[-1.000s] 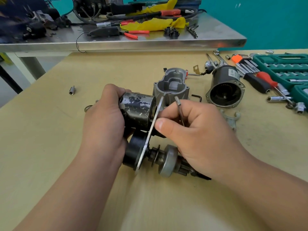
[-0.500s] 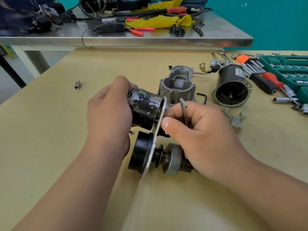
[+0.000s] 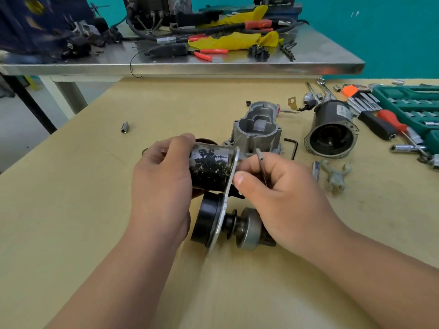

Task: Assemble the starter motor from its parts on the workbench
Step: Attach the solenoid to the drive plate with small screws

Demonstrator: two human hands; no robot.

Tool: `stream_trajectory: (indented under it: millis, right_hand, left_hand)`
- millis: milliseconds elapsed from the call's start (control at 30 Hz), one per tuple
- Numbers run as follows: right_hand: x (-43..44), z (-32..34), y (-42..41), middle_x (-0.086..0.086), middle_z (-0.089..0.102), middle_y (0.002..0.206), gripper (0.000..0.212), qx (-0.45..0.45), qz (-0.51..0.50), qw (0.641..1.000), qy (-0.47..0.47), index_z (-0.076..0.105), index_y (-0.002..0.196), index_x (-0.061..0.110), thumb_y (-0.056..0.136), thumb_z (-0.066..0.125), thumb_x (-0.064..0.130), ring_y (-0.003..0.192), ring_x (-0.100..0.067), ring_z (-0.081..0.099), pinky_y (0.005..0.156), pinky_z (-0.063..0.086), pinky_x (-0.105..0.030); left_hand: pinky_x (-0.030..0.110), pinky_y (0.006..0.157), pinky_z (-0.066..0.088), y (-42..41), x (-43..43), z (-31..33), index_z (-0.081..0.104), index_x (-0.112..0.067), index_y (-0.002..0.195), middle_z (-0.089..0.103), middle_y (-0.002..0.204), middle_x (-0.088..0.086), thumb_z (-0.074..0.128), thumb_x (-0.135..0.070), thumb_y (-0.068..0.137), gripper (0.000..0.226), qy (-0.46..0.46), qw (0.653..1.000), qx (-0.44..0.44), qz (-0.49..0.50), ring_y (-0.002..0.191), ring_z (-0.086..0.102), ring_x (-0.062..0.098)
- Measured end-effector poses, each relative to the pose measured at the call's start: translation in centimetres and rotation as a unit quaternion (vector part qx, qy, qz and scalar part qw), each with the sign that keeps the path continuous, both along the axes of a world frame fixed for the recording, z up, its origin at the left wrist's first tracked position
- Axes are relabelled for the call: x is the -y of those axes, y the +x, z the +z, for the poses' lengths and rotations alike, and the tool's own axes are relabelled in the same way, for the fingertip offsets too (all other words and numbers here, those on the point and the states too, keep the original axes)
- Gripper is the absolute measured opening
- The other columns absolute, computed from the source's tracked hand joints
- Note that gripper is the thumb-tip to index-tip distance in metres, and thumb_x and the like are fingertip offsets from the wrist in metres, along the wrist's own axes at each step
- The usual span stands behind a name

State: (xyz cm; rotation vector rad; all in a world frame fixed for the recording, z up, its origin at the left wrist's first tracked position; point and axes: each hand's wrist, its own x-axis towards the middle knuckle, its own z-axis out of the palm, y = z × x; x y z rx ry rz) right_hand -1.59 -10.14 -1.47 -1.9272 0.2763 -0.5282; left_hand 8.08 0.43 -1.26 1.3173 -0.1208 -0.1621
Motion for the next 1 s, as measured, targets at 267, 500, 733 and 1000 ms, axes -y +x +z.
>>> stream_trajectory:
  millis: [267, 500, 733, 1000]
  right_hand:
    - [0.2, 0.1, -0.3, 0.016, 0.055, 0.051, 0.022, 0.030, 0.035, 0.999, 0.007, 0.061, 0.070, 0.032, 0.088, 0.061, 0.021, 0.044, 0.001, 0.045, 0.043, 0.037, -0.011]
    - [0.5, -0.1, -0.1, 0.014, 0.054, 0.054, 0.020, 0.027, 0.042, 0.999, 0.020, 0.061, 0.072, 0.029, 0.090, 0.061, 0.021, 0.044, 0.001, 0.044, 0.042, 0.036, -0.011]
    - [0.6, -0.4, -0.1, 0.018, 0.057, 0.059, 0.017, 0.026, 0.056, 0.998, 0.023, 0.063, 0.075, 0.028, 0.090, 0.061, 0.021, 0.051, 0.002, 0.050, 0.049, 0.040, -0.010]
    - [0.8, -0.2, -0.3, 0.005, 0.066, 0.082, 0.007, 0.031, 0.043, 0.997, 0.049, 0.066, 0.087, 0.028, 0.087, 0.063, 0.022, 0.068, -0.018, 0.060, 0.060, 0.049, -0.023]
  left_hand:
    - [0.036, 0.059, 0.054, -0.1, -0.5, 0.5, 0.060, -0.019, 0.086, 0.070, 0.078, 0.002, 0.076, -0.035, 0.063, 0.033, 0.072, 0.992, 0.093, -0.049, 0.066, 0.065, 0.016]
    - [0.053, 0.076, 0.058, -0.1, -0.4, 1.1, 0.061, -0.020, 0.086, 0.071, 0.081, 0.001, 0.073, -0.040, 0.064, 0.033, 0.130, 0.986, 0.099, -0.033, 0.073, 0.069, 0.022]
    - [0.028, 0.060, 0.057, 0.6, -1.7, 1.7, 0.060, -0.018, 0.097, 0.073, 0.079, -0.001, 0.074, -0.034, 0.071, 0.033, 0.158, 0.979, 0.068, -0.113, 0.071, 0.072, 0.013]
    - [0.042, 0.093, 0.055, 0.8, -2.4, 0.1, 0.064, 0.005, 0.110, 0.069, 0.109, 0.020, 0.059, -0.026, 0.081, 0.042, -0.002, 0.973, -0.025, -0.228, 0.106, 0.064, 0.032]
